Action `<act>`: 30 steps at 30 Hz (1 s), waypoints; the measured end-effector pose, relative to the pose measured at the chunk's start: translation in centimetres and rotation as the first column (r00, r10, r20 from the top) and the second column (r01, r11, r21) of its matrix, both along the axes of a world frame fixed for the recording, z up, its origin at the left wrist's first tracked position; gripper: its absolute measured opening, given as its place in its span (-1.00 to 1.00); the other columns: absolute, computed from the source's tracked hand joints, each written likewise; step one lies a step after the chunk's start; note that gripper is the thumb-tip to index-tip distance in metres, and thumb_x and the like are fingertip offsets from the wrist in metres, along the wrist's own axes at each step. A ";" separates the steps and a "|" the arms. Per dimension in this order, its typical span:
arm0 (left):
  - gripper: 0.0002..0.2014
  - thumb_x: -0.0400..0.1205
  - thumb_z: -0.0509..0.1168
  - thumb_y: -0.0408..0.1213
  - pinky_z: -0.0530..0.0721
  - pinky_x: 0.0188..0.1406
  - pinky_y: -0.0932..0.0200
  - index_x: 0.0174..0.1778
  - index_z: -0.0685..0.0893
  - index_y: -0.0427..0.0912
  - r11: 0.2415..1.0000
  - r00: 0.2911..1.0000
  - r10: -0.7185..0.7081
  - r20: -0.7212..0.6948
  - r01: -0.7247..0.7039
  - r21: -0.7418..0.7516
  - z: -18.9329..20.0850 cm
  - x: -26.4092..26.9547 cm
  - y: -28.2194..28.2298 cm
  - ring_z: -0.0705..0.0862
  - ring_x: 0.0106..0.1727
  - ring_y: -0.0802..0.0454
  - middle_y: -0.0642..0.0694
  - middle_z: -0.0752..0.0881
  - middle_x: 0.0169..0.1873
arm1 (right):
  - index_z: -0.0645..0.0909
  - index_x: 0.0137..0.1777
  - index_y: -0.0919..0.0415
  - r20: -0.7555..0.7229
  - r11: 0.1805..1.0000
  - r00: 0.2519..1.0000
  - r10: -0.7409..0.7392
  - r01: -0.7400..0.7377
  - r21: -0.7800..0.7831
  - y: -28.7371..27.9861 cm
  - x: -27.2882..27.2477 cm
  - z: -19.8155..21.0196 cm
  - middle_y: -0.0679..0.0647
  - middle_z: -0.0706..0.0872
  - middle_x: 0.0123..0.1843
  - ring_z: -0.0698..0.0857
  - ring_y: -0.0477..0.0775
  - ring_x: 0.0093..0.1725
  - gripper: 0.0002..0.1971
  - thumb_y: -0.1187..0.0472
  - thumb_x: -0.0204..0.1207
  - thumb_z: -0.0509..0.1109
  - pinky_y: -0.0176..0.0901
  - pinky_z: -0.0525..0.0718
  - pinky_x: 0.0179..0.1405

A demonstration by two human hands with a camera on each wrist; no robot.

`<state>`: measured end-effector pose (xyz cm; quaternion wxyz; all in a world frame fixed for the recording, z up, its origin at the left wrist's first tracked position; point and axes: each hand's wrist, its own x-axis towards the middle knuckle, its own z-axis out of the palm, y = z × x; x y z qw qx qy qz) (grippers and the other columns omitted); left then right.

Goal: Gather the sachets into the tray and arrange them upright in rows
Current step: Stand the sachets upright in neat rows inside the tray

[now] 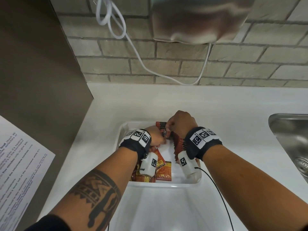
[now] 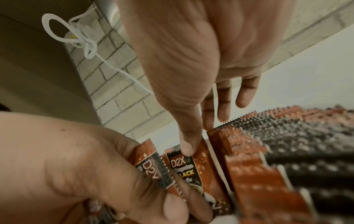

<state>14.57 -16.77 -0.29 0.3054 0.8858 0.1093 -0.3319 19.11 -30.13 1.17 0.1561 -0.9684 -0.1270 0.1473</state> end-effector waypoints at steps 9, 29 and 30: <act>-0.73 0.69 0.40 -0.15 0.62 -0.51 0.22 -0.25 0.63 -0.25 1.000 1.000 0.013 0.008 -0.013 -0.026 -0.2 -0.2 0.3 0.57 -0.60 0.03 -0.11 0.67 -0.46 | 0.82 -0.15 -0.10 0.011 0.994 1.000 -0.022 0.020 0.103 -0.5 0.4 0.1 -0.14 0.69 -0.09 0.69 0.02 0.05 -0.91 0.15 0.43 0.60 0.11 0.64 0.29; -0.71 0.61 0.42 -0.58 0.74 0.30 -0.06 0.23 0.74 -0.32 0.661 0.968 0.225 0.114 -0.066 -0.747 2.0 -1.6 2.5 0.81 0.20 -0.15 -0.28 0.83 0.11 | 0.77 -0.15 0.08 -0.067 0.790 0.997 0.027 0.019 0.612 -2.0 -1.1 4.4 -0.02 0.84 -0.17 0.74 -0.15 -0.20 -0.95 0.21 0.53 0.57 -0.32 0.59 -0.08; -0.70 0.61 0.45 -0.53 0.77 0.24 -0.02 0.27 0.73 -0.34 0.669 0.962 0.234 0.141 -0.054 -0.741 2.2 -1.7 2.6 0.83 0.17 -0.13 -0.26 0.84 0.10 | 0.78 -0.13 0.10 -0.061 0.787 0.998 0.024 0.019 0.616 -2.0 -1.1 4.7 -0.02 0.84 -0.17 0.73 -0.14 -0.20 -0.97 0.20 0.54 0.57 -0.31 0.58 -0.08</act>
